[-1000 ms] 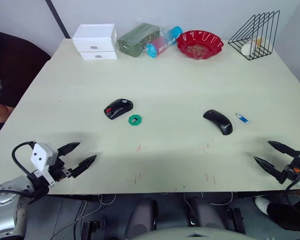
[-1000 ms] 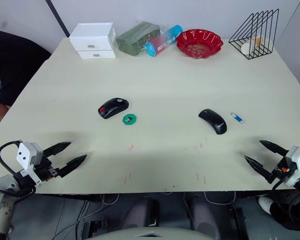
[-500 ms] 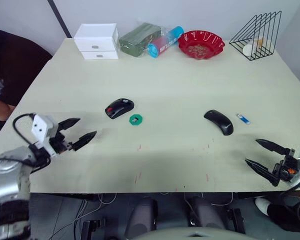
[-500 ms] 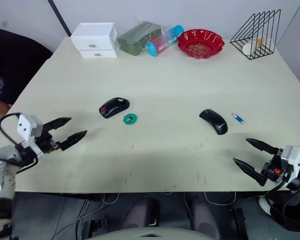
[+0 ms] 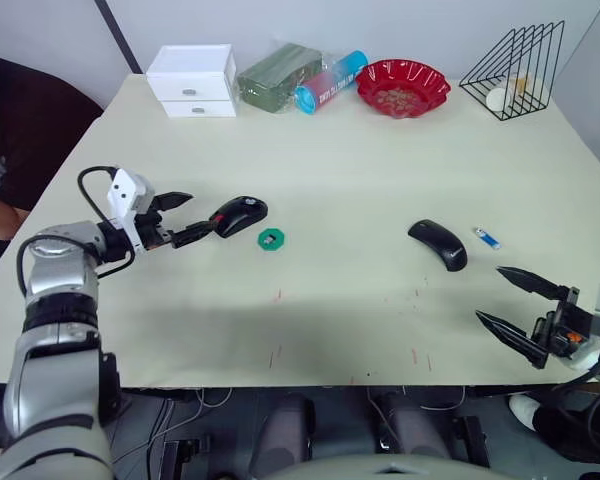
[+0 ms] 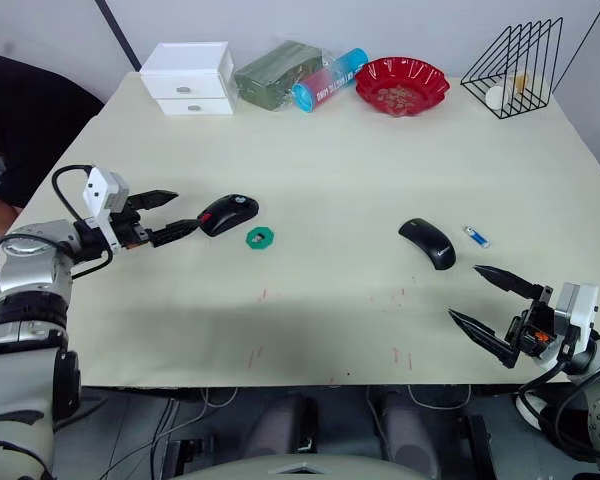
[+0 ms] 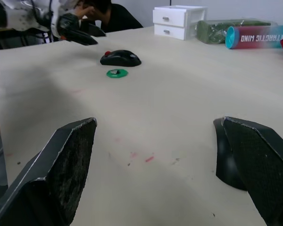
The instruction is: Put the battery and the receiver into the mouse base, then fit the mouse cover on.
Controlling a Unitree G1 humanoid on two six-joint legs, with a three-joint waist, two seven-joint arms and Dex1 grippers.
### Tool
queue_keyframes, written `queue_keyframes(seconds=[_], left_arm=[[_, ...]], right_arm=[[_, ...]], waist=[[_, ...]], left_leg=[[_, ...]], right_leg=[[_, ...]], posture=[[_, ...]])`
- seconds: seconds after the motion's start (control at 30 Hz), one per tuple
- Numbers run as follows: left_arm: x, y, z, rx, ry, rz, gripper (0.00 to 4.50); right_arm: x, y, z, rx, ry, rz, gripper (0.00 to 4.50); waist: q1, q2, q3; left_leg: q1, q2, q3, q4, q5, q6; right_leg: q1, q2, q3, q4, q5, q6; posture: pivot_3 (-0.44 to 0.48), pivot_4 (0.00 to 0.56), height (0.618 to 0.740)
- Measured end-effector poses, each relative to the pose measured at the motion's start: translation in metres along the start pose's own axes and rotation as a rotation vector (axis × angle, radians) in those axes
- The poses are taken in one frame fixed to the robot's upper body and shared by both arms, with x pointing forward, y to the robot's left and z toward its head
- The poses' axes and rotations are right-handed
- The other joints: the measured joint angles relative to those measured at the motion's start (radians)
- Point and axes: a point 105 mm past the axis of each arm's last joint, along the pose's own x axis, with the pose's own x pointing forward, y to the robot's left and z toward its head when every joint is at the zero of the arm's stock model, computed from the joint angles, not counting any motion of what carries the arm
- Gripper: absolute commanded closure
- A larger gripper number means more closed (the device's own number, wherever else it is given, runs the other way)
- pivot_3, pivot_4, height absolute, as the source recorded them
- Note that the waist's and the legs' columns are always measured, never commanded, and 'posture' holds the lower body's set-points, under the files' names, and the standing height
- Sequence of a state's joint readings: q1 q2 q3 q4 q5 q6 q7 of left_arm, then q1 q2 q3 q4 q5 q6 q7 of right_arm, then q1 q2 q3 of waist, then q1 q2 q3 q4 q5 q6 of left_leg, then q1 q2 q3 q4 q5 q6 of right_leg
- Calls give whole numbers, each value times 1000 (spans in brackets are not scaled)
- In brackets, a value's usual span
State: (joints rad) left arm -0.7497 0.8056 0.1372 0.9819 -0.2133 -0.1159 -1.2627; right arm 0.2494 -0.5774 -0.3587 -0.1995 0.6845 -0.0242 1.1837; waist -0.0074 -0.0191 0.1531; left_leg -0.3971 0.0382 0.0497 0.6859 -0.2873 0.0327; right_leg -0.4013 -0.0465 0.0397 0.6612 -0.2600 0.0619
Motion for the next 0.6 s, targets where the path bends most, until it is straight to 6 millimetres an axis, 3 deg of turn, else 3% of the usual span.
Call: queue_keyframes(seconds=[0.3,0.6], left_arm=[[35,-8,-6,-14,77,-67,0],[50,-5,-5,3,110,-18,0]], right_arm=[[8,13,9,-11,-23,14,38],[5,18,9,-7,-10,4,38]], waist=[[0,-1,1],[-1,-2,1]], left_leg=[[-1,0,0,0,0,0],[-1,0,-1,0,0,0]], right_leg=[[0,0,-1,0,0,0],[0,0,-1,0,0,0]], posture=[[0,150,740],[0,150,740]])
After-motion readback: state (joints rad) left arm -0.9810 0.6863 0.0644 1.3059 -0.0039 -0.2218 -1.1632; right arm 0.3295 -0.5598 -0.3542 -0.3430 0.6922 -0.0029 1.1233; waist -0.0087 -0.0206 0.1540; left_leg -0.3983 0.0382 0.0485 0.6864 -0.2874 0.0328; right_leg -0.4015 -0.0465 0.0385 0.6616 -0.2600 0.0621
